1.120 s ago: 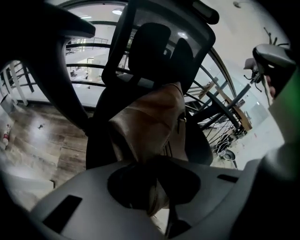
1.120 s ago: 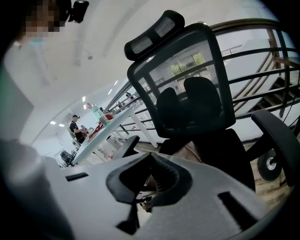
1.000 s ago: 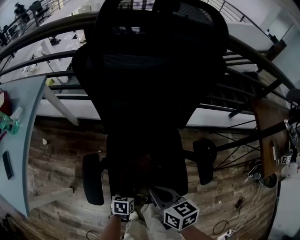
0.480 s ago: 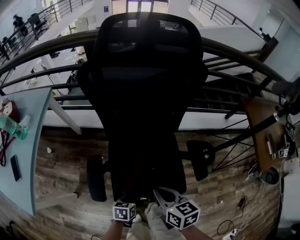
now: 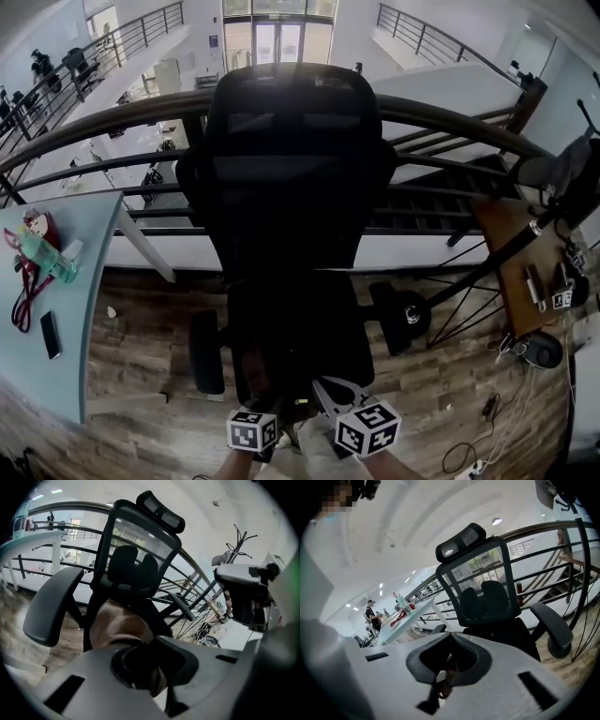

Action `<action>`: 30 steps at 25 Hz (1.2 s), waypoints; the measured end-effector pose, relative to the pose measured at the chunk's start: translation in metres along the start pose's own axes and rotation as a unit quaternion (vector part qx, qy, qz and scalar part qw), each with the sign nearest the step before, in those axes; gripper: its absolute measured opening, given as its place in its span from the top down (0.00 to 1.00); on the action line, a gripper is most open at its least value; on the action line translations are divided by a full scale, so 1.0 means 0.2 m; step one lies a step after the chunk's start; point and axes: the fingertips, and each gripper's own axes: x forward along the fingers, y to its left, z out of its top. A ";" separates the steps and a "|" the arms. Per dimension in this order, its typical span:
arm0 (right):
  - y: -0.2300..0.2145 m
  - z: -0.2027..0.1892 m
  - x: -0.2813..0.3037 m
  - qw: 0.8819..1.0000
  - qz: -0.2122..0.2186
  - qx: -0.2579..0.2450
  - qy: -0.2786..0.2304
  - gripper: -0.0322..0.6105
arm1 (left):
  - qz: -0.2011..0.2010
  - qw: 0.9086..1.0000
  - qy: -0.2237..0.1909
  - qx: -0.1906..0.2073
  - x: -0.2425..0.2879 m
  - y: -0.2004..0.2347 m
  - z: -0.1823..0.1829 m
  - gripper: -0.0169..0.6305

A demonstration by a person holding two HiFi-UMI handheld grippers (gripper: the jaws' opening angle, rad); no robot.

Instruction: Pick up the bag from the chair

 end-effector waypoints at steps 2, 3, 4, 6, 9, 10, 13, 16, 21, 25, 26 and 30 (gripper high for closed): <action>0.04 0.00 -0.04 1.000 0.000 -0.003 -0.003 0.95 | -0.004 1.000 -0.007 -0.006 -0.08 -0.03 0.00 0.95; 0.06 -0.01 -0.06 1.000 0.000 -0.004 -0.004 0.95 | -0.006 1.000 -0.009 -0.007 -0.12 -0.05 0.00 0.95; 0.07 -0.01 -0.07 1.000 0.000 -0.006 -0.006 0.95 | -0.009 1.000 -0.011 -0.007 -0.16 -0.06 -0.01 0.95; 0.10 -0.01 -0.11 1.000 -0.001 -0.010 -0.010 0.95 | -0.014 1.000 -0.013 -0.004 -0.23 -0.10 -0.03 0.95; 0.15 -0.02 -0.17 1.000 -0.001 -0.015 -0.016 0.95 | -0.021 1.000 -0.011 0.010 -0.33 -0.16 -0.06 0.95; 0.17 -0.02 -0.19 1.000 -0.001 -0.018 -0.018 0.95 | -0.024 1.000 -0.010 0.017 -0.37 -0.18 -0.07 0.95; 0.22 -0.02 -0.25 0.999 -0.004 -0.021 -0.025 0.95 | -0.034 0.999 -0.011 0.024 -0.45 -0.25 -0.09 0.95; 0.25 -0.03 -0.31 0.999 -0.009 -0.023 -0.034 0.95 | -0.042 0.999 -0.022 0.019 -0.52 -0.32 -0.09 0.95; 0.29 -0.04 -0.40 0.999 -0.016 -0.024 -0.046 0.95 | -0.054 0.997 -0.049 0.020 -0.64 -0.39 -0.04 0.95; 0.31 -0.04 -0.46 0.998 -0.022 -0.029 -0.057 0.95 | -0.058 0.995 -0.075 0.029 -0.73 -0.43 0.04 0.95; 0.32 -0.03 -0.47 0.997 -0.022 -0.030 -0.061 0.95 | -0.060 0.994 -0.082 0.031 -0.75 -0.44 0.07 0.95; 0.33 -0.02 -0.52 0.996 -0.027 -0.033 -0.073 0.95 | -0.066 0.991 -0.108 0.036 -0.83 -0.48 0.15 0.95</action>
